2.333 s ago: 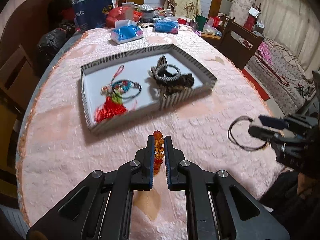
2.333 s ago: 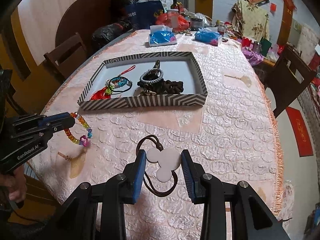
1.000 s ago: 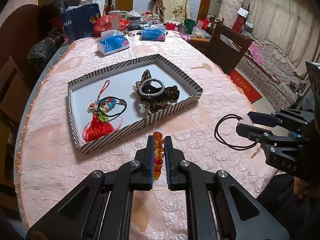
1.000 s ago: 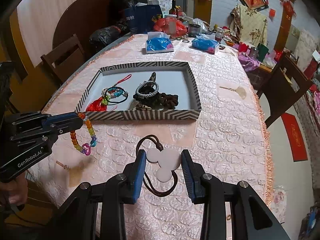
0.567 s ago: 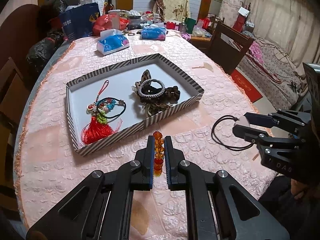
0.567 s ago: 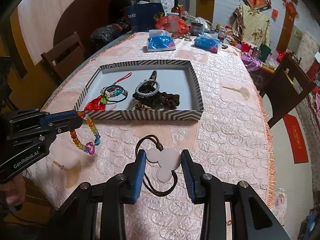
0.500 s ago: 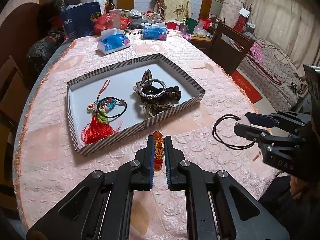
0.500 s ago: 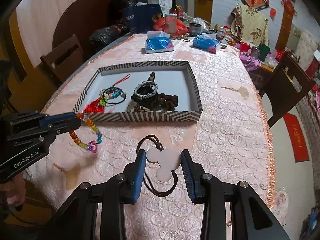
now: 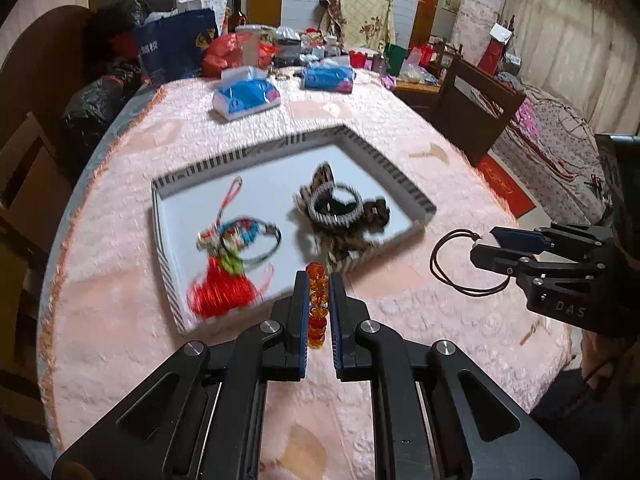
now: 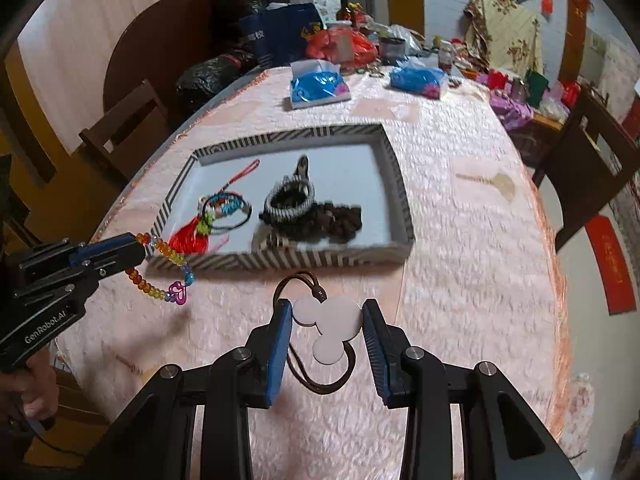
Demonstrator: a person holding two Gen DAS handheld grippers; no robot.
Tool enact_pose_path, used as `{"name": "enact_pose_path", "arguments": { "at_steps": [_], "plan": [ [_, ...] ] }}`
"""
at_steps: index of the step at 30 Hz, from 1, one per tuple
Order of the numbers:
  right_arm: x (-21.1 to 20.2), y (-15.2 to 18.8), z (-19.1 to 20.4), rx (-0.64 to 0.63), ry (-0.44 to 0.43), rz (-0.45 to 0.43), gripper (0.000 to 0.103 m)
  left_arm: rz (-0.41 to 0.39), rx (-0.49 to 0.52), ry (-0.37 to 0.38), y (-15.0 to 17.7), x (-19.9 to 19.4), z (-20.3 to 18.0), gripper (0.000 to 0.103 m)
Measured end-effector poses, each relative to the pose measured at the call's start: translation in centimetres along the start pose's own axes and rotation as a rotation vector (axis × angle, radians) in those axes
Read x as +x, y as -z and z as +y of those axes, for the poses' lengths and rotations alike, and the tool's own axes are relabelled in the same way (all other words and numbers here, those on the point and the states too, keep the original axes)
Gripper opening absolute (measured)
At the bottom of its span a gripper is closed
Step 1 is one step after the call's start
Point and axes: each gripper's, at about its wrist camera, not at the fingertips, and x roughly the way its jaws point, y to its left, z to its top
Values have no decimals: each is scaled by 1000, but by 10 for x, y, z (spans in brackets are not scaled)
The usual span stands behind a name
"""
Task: Organize jewelry
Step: 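Lift the beaded bracelet with the left tool while the right tool holds the flower-charm cord raised, then carry the beaded bracelet with the left tool while the right tool carries the flower cord over the tray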
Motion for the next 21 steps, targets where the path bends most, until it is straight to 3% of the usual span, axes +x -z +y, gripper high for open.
{"name": "enact_pose_path", "arguments": {
  "at_steps": [10, 17, 21],
  "plan": [
    [28, -51, -8, 23, -43, -38, 34, -10, -57, 35, -62, 30, 24, 8],
    [68, -70, -12, 64, -79, -6, 34, 20, -102, 12, -71, 72, 35, 8],
    [93, -77, -16, 98, -111, 17, 34, 57, -128, -44, -65, 108, 52, 8]
  ]
}}
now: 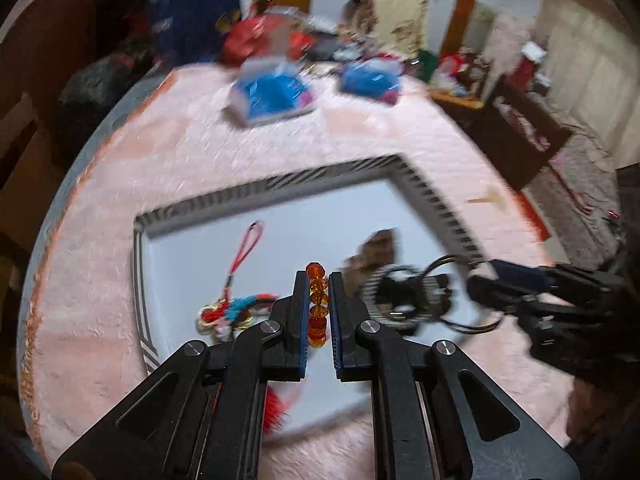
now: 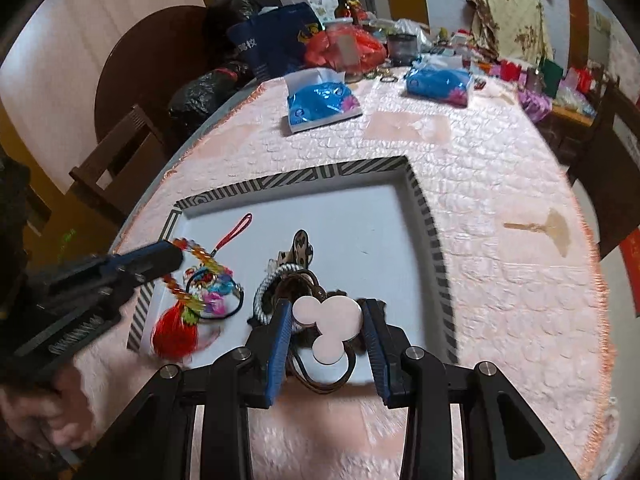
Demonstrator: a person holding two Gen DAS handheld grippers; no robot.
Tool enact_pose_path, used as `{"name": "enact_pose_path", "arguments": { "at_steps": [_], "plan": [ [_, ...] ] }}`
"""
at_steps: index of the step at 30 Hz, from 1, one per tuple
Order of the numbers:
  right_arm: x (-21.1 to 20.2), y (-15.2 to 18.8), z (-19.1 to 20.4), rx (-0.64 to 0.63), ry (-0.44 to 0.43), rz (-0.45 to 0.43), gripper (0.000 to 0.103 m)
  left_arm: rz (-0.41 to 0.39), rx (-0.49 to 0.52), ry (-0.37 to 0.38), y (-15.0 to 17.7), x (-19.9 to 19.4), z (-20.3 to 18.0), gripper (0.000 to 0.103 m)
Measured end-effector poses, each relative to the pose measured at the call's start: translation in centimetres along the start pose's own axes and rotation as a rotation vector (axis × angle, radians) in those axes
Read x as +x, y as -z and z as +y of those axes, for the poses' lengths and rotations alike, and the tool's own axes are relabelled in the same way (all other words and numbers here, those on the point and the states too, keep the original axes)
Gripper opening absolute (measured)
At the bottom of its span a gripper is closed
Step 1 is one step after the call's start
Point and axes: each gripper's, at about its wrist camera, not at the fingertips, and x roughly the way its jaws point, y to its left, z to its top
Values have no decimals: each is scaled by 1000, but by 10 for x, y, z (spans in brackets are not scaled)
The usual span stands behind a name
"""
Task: Organize jewelry
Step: 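Carry the beaded bracelet with the left tool while the right tool carries the flower cord over the tray, then open the left tool onto the red knot while the right tool releases the flower cord in the tray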
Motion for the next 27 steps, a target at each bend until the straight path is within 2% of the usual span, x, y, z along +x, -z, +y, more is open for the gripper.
{"name": "enact_pose_path", "arguments": {
  "at_steps": [5, 8, 13, 17, 19, 21, 22, 23, 27],
  "plan": [
    [41, -1, -14, 54, 34, 31, 34, 56, -18, -93, 7, 35, 24, 8],
    [57, 1, -22, 91, 24, 45, 34, 71, -17, -123, 12, 43, 34, 8],
    [72, -1, -25, 102, 29, 51, 35, 82, -35, -146, 18, 53, 45, 8],
    [82, -4, -19, 74, 55, 45, 35, 62, -34, -160, 21, 53, 49, 8],
    [85, -6, -16, 53, 75, 35, 35, 61, -32, -162, 22, 53, 49, 12],
    [86, -7, -15, 58, 71, 31, 35, 73, -35, -154, 23, 55, 50, 28],
    [85, -8, -16, 71, 52, 36, 35, 77, -34, -145, 24, 55, 50, 48],
    [83, -8, -17, 79, 44, 38, 35, 79, -30, -146, 25, 56, 50, 62],
    [60, -13, -14, 59, 73, -8, 46, 84, -16, -155, 24, 54, 50, 68]
  ]
}}
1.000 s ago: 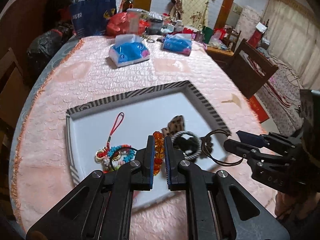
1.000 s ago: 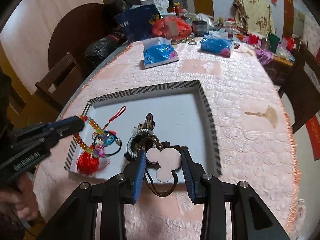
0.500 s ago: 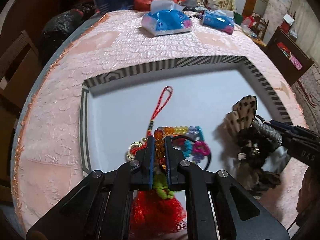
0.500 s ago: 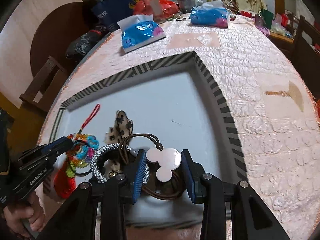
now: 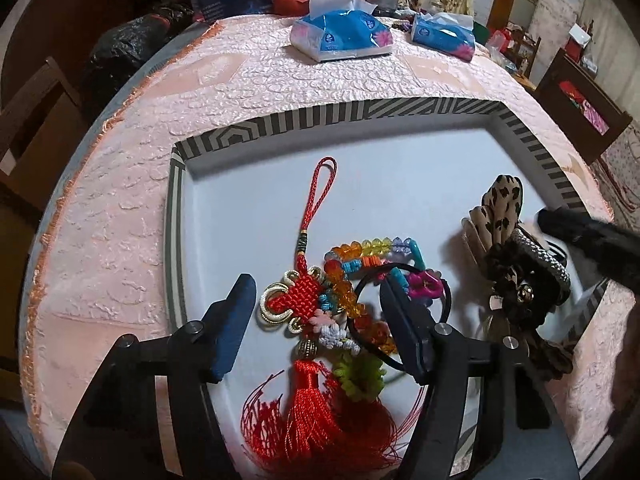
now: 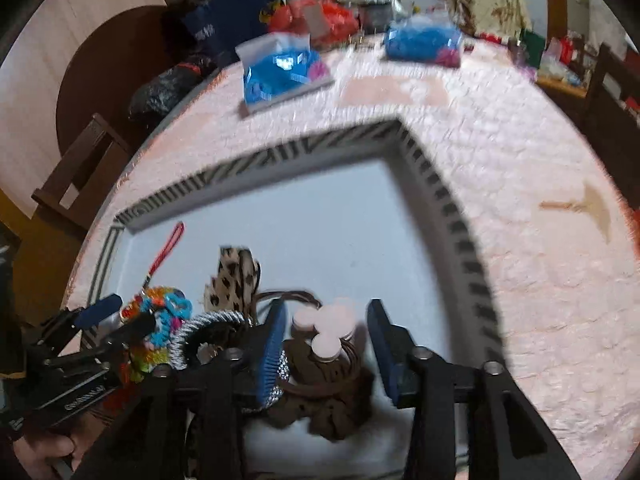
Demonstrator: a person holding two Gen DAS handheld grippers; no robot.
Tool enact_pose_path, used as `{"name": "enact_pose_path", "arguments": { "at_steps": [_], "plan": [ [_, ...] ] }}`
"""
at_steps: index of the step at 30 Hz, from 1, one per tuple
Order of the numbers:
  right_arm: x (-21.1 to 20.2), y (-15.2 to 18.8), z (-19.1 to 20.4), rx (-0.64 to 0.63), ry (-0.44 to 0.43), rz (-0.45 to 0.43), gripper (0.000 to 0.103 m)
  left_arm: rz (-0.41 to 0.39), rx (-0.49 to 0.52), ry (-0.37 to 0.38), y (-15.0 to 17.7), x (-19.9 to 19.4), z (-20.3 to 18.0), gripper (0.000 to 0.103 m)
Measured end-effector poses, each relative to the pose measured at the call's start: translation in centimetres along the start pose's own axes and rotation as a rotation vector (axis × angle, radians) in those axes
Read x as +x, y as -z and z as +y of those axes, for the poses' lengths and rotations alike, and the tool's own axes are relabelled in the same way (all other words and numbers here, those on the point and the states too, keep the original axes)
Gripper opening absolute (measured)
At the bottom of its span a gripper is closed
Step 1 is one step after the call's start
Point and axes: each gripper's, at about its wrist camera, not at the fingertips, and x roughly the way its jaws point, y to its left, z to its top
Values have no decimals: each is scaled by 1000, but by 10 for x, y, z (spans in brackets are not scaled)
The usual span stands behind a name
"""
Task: Organize jewelry
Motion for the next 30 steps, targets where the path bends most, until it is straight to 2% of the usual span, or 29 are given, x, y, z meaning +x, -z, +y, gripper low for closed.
{"name": "enact_pose_path", "arguments": {
  "at_steps": [2, 3, 4, 5, 7, 10, 13, 15, 16, 19, 23, 30],
  "plan": [
    [-16, -4, 1, -12, 8, -8, 48, -8, 9, -8, -3, -6, -1, 80],
    [-20, -5, 1, -13, 28, 0, 60, -10, 10, -17, -4, -10, -1, 81],
    [-21, -5, 1, -13, 67, 39, 65, 0, 12, -26, -5, -13, -1, 83],
    [-23, -3, 0, -10, 109, 89, 66, 16, 11, -21, -7, -16, 0, 84],
    [-39, 2, 1, -3, 95, 102, 66, 6, 21, -37, -6, -31, 2, 84],
    [-80, 16, 4, -7, 56, 87, 66, -80, 44, -86, 4, -70, 5, 84],
    [-114, 37, 14, -40, 28, 91, 66, -193, 82, -145, 26, -128, 3, 85],
    [-136, 55, 21, -62, 20, 69, 67, -225, 94, -189, 47, -157, -2, 95],
    [-146, 65, 24, -69, 23, 66, 68, -204, 76, -175, 55, -162, -1, 102],
    [-162, 85, 31, -61, 17, 50, 68, -134, 63, -114, 79, -171, -9, 102],
    [-173, 101, 40, -84, 87, 16, 68, -114, 72, -65, 105, -187, -30, 102],
    [-196, 121, 54, -137, 104, -22, 68, -124, 74, -51, 119, -205, -50, 102]
  ]
}}
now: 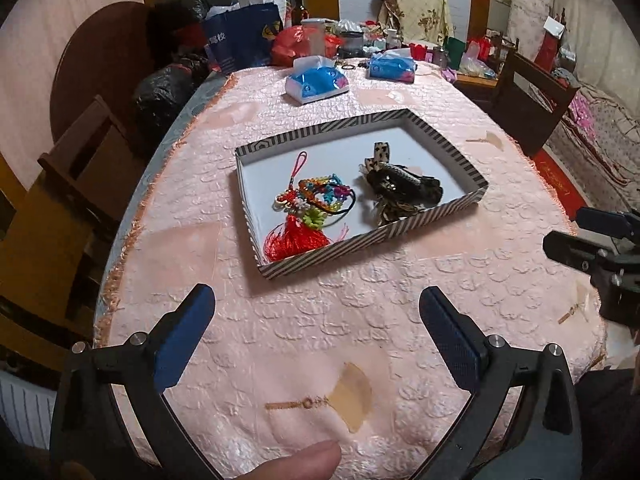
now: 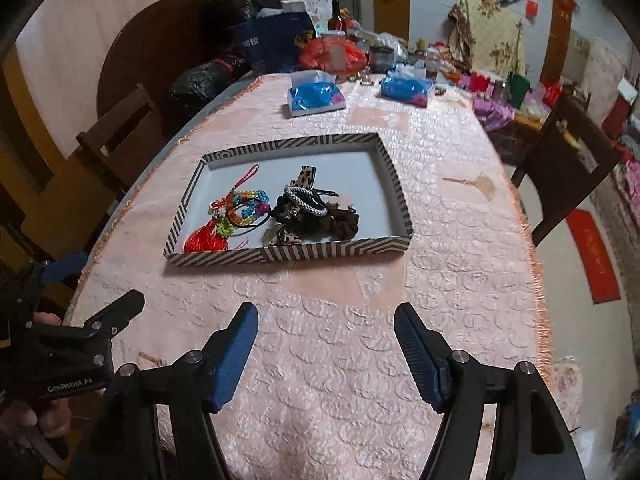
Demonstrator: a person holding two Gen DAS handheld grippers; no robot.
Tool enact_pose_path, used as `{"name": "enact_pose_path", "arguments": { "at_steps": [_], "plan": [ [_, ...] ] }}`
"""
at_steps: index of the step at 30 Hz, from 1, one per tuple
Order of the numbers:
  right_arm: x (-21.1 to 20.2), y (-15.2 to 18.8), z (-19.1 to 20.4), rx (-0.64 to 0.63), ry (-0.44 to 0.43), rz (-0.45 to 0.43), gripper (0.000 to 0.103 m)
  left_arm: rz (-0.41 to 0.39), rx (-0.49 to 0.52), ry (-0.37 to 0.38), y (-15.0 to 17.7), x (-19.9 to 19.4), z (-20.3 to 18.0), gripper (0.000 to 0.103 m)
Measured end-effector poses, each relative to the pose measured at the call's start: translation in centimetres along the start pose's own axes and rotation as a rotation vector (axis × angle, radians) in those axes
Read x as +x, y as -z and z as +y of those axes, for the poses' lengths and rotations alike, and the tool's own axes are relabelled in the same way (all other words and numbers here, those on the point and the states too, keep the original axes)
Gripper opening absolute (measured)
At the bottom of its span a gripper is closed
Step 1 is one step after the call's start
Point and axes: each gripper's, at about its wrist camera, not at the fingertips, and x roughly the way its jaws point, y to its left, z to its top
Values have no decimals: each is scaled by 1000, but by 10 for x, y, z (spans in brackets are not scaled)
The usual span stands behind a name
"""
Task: Organize jewelry
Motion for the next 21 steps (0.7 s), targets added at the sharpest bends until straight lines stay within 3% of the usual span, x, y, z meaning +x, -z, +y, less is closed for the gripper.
{"name": "enact_pose_path", "arguments": {
  "at_steps": [21],
  "plan": [
    [-5, 9, 0, -5, -8, 0, 68, -11, 20, 15, -2, -3, -13, 102]
  ]
}}
